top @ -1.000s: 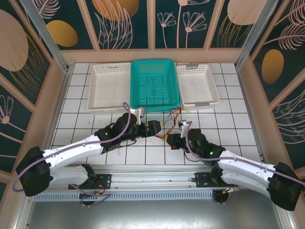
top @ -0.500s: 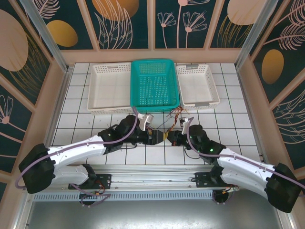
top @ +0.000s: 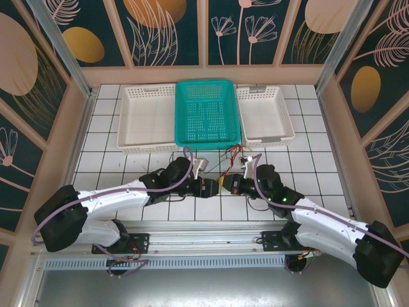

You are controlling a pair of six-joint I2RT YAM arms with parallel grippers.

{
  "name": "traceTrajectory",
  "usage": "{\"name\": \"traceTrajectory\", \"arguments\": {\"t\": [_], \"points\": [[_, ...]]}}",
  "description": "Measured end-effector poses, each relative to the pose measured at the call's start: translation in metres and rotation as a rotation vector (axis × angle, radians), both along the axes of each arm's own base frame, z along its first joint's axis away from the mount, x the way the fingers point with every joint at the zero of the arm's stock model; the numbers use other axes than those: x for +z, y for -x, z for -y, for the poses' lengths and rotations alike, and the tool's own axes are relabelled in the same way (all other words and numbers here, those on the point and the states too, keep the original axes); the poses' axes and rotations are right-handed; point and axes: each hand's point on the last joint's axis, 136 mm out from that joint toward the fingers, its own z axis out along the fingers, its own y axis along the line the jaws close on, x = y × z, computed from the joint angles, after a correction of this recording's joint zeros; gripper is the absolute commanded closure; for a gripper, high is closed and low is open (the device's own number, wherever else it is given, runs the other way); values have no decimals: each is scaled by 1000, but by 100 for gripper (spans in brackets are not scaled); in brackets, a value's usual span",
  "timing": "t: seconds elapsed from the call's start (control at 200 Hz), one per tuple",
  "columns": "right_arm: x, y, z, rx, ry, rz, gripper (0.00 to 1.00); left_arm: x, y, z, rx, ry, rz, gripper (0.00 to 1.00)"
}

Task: Untangle the cables

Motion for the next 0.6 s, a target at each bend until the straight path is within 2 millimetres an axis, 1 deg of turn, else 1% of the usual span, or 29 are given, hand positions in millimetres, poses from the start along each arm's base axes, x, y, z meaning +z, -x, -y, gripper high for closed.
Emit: {"name": "traceTrajectory", "arguments": {"t": [0.055, 0.13, 0.18, 0.255, 0.385, 0.505, 0.596], "points": [[3, 0, -1, 7, -18, -9, 100, -1, 0, -1, -2, -4, 5, 41], [6, 0, -2, 13, -39, -19, 100, -2, -1, -1, 0, -7, 10, 48], [7, 0, -2, 19, -49, -25, 100, -3, -1, -2, -2, -12, 17, 51], [8, 1, -3, 27, -57, -32, 100, -7, -1, -5, 4, -24, 21, 54], [7, 1, -3, 31, -53, -42, 100, -11, -1, -9, 10, -35, 28, 64], [3, 1, -3, 36, -38, -58, 100, -6, -3, -10, 22, -28, 45, 76], [1, 1, -3, 39, -36, -63, 100, -2, -3, -10, 25, -21, 53, 87]]}}
